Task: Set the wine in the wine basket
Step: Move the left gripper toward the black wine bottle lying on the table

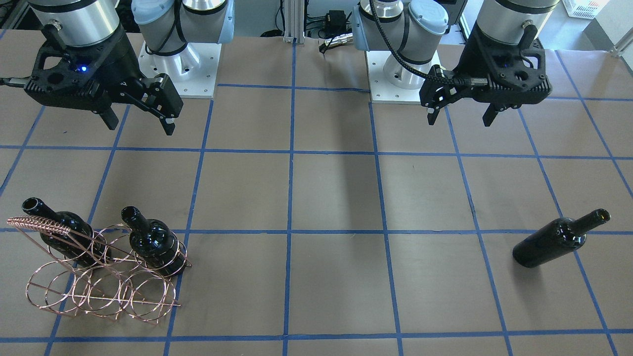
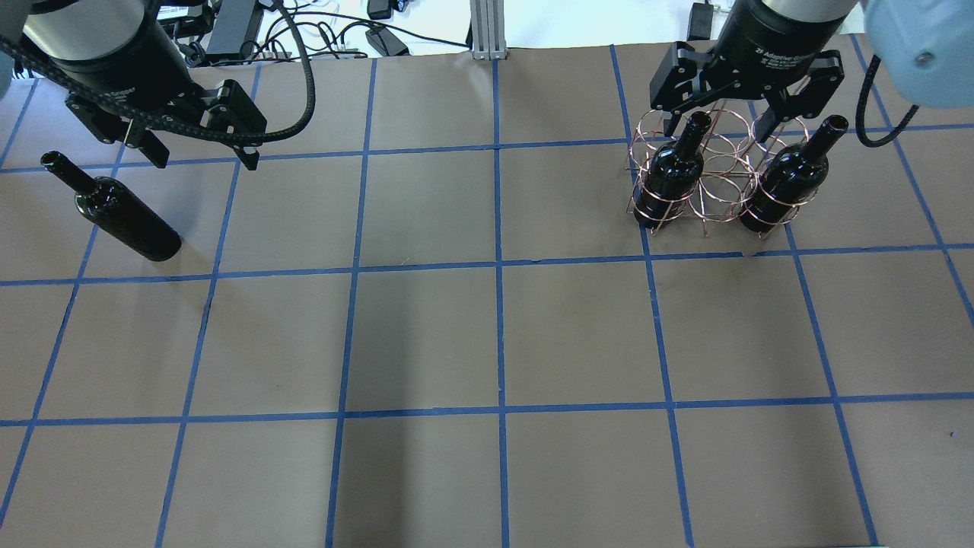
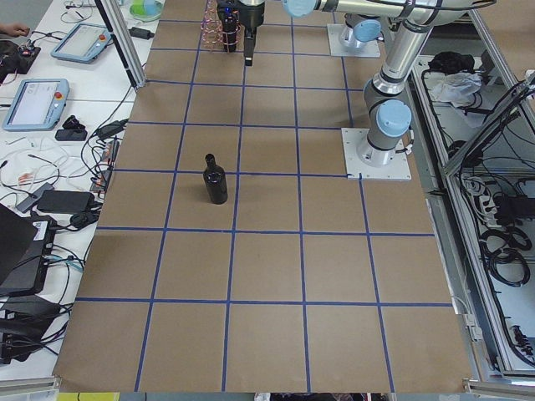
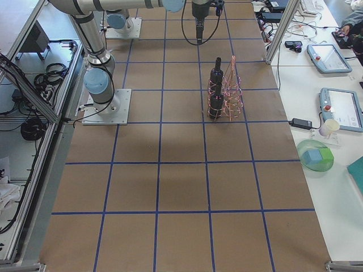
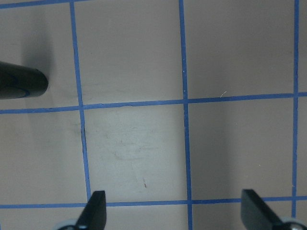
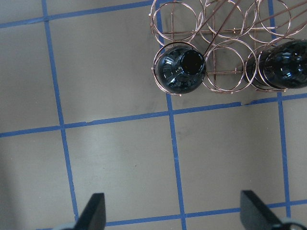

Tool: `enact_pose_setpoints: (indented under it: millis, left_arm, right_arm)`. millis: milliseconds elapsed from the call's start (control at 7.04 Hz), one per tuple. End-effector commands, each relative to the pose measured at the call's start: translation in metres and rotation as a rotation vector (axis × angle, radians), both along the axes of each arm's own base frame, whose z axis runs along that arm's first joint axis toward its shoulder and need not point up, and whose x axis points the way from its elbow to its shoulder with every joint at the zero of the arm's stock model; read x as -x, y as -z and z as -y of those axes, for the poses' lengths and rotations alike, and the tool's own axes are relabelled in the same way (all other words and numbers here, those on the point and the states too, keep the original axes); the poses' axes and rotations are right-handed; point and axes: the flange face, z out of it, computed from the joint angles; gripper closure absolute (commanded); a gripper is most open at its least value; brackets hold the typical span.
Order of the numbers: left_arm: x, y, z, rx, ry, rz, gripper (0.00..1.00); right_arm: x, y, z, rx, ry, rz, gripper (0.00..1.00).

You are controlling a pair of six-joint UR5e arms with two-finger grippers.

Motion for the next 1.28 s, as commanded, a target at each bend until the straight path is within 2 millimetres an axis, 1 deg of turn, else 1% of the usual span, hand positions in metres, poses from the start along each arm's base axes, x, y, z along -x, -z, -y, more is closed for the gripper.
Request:
enact_pose_setpoints:
  millis: [0, 852, 1136]
  left_arm:
    - [0.0044, 0.0055, -0.0004, -0.009, 0.002, -0.044, 0.00]
    - [0.0035, 0.0082, -0.0028, -0.023, -0.001, -0.042, 0.00]
    - [-0.0041, 0.0074, -0.0004, -0.021, -0.018, -0.042, 0.00]
  right_arm:
    - [-0.0001, 0.0000, 0.0000, 0.000, 0.000, 0.001, 0.00]
    - [-0.0001, 0.0000, 0.0000, 0.000, 0.000, 0.001, 0.00]
    - [-0.0001, 0.0000, 0.0000, 0.000, 0.000, 0.001, 0.00]
